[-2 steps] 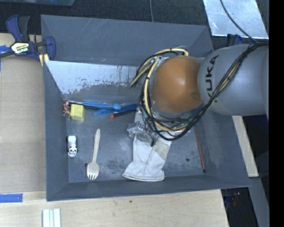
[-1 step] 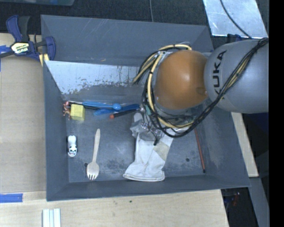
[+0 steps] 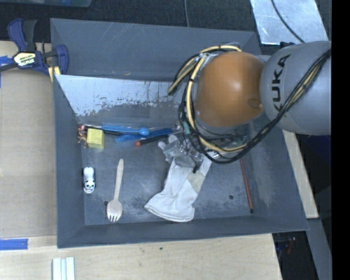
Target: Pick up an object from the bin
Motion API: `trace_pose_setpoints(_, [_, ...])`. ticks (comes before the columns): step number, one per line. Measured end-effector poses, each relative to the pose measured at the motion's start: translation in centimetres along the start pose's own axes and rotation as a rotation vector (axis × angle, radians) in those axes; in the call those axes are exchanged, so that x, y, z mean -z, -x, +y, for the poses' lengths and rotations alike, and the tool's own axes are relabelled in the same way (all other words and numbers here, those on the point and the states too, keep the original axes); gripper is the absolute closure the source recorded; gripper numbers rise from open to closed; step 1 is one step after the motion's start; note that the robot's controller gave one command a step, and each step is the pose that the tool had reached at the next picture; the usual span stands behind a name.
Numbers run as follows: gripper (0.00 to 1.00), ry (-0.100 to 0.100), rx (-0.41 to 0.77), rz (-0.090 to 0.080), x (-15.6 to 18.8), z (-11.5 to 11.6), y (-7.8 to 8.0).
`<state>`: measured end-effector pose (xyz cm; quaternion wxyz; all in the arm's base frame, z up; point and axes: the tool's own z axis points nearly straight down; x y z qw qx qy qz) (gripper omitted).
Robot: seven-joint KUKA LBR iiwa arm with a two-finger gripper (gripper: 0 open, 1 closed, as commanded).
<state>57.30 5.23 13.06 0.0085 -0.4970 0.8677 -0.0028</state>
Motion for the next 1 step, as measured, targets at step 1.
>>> trace_pose_setpoints(1, [1.0, 0.008, -0.002, 0.005, 3.47, 0.12, -0.06])
